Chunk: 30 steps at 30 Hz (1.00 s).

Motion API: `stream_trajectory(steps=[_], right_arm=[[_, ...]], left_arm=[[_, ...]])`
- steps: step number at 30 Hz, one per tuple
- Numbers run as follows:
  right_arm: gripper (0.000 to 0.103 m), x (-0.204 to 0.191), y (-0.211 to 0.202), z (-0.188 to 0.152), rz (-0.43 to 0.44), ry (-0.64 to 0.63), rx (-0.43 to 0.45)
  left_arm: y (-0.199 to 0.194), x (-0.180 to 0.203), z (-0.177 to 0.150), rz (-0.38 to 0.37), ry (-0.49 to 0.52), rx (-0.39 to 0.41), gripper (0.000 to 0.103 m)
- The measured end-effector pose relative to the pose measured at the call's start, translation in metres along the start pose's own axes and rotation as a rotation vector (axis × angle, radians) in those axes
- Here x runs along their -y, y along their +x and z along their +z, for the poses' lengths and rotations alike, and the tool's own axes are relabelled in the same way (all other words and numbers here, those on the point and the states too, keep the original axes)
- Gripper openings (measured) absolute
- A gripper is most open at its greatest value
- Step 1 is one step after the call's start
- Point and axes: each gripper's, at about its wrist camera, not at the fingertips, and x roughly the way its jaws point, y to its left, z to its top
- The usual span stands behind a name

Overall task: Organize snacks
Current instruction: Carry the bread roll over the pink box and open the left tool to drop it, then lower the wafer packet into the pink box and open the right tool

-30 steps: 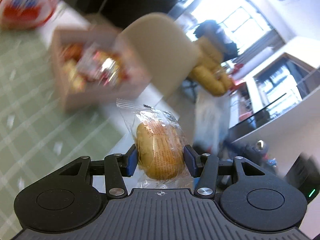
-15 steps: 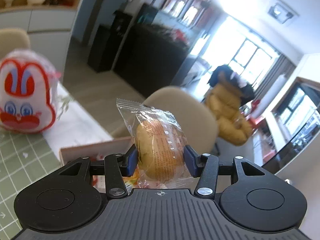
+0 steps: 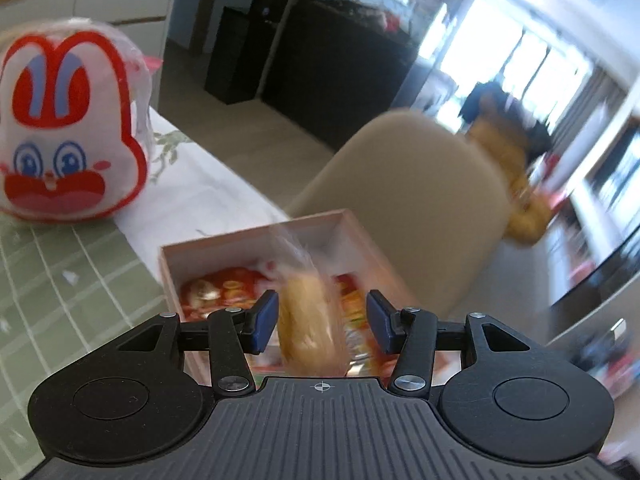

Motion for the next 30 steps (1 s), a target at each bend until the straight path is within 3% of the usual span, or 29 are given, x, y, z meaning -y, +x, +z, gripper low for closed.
stream_trajectory(steps=[3,6,10,13,15,19,24,26,30], right_arm=[[0.079,-0.004,0.001,-0.001,0.008,-0.023,-0.001],[0.079,-0.003,-0.002,-0.001,-0.004,-0.025,0.002],[0.079,0.003,-0.002,0.001,-0.011,-0.011,-0.002],[0.079,0.002,0.001,0.019,0.031,-0.036,0.021],[0.079,-0.002,0.006,0.041,0.065,-0.074,0.065],[0.079,-0.016,0.04,0.092,0.13,-0.125,0.085],[0.08,-0.037,0.106,0.14,0.175,-0.097,0.003],[0.085,-0.04,0.13,0.148,0.199,-0.053,-0.035],[0.089,-0.045,0.188,0.142,0.24,0.044,-0.206]], left_arm=[[0.017,0.005,0.0,0.012,0.024,-0.018,0.054],[0.015,0.0,-0.006,-0.031,-0.047,-0.012,0.053],[-0.015,0.003,-0.03,-0.046,-0.05,0.015,0.054],[-0.044,0.007,-0.057,-0.09,-0.097,0.03,0.054],[-0.061,0.013,-0.075,-0.064,-0.092,0.035,0.054],[-0.091,0.035,-0.102,0.075,-0.001,0.023,0.053],[-0.128,0.043,-0.116,0.082,0.006,0.062,0.053],[-0.135,0.042,-0.119,0.078,-0.001,0.076,0.053],[-0.141,0.034,-0.12,0.073,-0.036,0.089,0.053]])
